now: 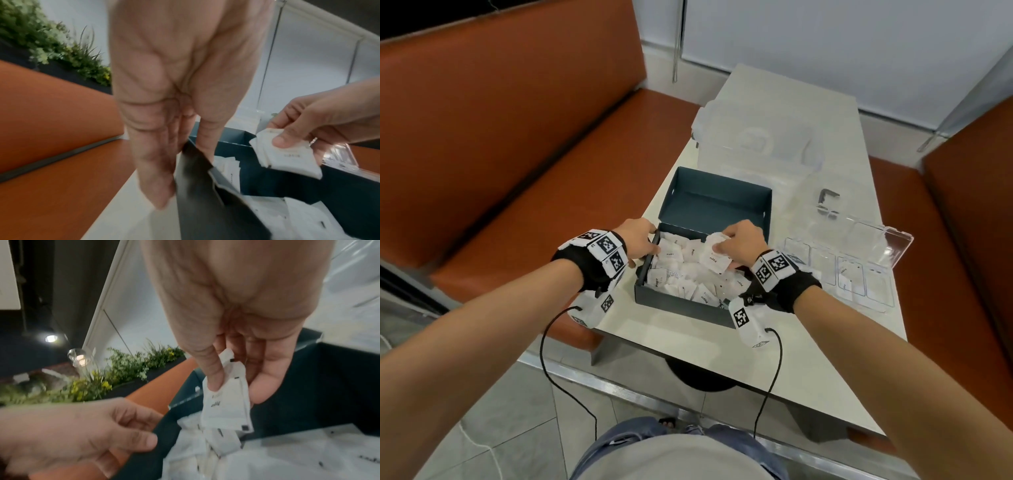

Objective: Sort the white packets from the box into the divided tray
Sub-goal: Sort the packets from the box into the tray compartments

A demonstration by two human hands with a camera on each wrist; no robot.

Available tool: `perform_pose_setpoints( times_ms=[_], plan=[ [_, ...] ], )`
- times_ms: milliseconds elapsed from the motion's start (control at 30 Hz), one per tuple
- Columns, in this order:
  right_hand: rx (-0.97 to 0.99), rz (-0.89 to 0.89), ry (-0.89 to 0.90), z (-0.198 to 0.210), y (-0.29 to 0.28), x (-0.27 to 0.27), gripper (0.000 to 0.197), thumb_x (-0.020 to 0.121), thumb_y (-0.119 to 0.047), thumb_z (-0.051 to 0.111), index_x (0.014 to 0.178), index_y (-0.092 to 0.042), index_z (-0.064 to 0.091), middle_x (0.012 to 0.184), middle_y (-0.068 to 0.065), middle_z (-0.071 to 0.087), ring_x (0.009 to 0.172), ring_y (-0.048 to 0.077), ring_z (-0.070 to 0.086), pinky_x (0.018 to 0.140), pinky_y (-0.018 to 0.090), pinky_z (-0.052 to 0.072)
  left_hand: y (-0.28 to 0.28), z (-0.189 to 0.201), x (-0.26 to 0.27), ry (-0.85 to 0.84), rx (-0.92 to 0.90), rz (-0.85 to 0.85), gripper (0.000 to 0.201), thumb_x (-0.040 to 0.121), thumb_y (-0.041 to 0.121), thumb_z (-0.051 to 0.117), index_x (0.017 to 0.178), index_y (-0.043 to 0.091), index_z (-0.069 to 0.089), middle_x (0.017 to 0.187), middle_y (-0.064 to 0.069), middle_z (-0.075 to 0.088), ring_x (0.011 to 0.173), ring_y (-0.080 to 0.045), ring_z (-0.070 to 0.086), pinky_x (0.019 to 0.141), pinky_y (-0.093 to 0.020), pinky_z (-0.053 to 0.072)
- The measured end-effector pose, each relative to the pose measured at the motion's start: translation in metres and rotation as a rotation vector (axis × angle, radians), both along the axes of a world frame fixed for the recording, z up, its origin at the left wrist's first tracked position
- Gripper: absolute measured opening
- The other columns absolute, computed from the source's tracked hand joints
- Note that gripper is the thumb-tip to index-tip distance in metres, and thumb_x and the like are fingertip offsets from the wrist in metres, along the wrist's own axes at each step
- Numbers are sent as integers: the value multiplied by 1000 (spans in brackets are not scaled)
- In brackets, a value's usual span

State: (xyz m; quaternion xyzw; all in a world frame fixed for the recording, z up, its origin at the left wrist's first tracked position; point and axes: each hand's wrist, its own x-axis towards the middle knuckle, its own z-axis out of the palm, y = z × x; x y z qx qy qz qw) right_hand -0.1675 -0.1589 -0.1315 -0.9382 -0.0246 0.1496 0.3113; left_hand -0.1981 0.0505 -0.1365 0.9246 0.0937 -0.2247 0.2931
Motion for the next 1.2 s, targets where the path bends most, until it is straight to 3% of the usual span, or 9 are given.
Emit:
perform_pose_setpoints(
  times_ms=[100, 233, 333, 533, 667, 800, 933, 1067, 1200],
  plan=[
    [205, -125, 52, 18, -24, -2, 24, 86, -9, 67, 108, 3, 65, 109, 16, 66, 97, 28, 68, 73, 38, 60, -7, 12, 3, -260, 128, -30, 49, 97, 21, 58, 142, 13, 42, 132, -11, 57, 108, -28, 60, 90, -38, 53],
    [576, -203, 105, 49, -49, -11, 16, 87, -3, 66, 101, 4, 61, 110, 22, 66, 83, 21, 69, 59, 28, 60, -34, 47, 7, -444, -323, 34, 25, 98, 26, 55, 122, 19, 58, 109, 2, 66, 88, -11, 65, 64, -19, 53],
    [695, -149, 133, 72, -63, -17, 21, 89, -4, 63, 107, 8, 61, 107, 25, 67, 81, 23, 69, 60, 27, 58, -66, 74, 6, -300, -759, 130, 17, 97, 30, 58, 110, 20, 62, 110, -1, 68, 96, -13, 68, 65, -22, 57],
    [672, 36, 119, 93, -85, -22, 25, 93, -4, 58, 116, 6, 60, 108, 23, 67, 95, 31, 67, 80, 41, 56, -126, 82, 7, 216, -1172, -14, 44, 88, 49, 61, 118, 16, 63, 111, -15, 68, 104, -32, 67, 81, -48, 57],
    [522, 51, -38, 92, -99, -23, 9, 88, -8, 66, 97, -5, 66, 86, 10, 65, 73, 16, 63, 63, 26, 54, -160, 77, 5, 391, -1412, 94, 22, 98, 24, 55, 112, 8, 61, 115, -20, 62, 100, -41, 68, 72, -42, 60],
    [310, 38, -143, 85, -126, -17, 36, 79, -18, 77, 112, -16, 64, 99, 6, 64, 60, 9, 62, 55, 21, 51, -182, 76, 9, 424, -1440, 180, 20, 99, 14, 51, 115, 3, 58, 112, -23, 63, 88, -39, 71, 66, -39, 60],
    [328, -6, -181, 85, -152, -15, 36, 81, -23, 73, 115, -25, 61, 98, -3, 59, 57, -6, 56, 57, 9, 44, -198, 71, 15, 395, -1409, 236, 27, 103, 15, 44, 122, -2, 51, 106, -24, 65, 88, -36, 70, 70, -43, 61],
    [312, -39, -205, 78, -159, -19, 52, 72, -40, 80, 113, -25, 50, 96, -2, 54, 68, 2, 60, 57, 12, 43, -218, 67, 21, 330, -1351, 288, 31, 103, 22, 44, 127, 4, 52, 104, -17, 66, 81, -28, 71, 73, -50, 60],
    [276, -121, -263, 63, -169, -19, 56, 66, -30, 85, 107, -18, 49, 84, -5, 53, 70, 6, 55, 52, 8, 40, -240, 64, 23, 320, -1324, 292, 29, 101, 28, 48, 119, 6, 55, 106, -15, 70, 72, -23, 70, 78, -55, 57]
  ],
)
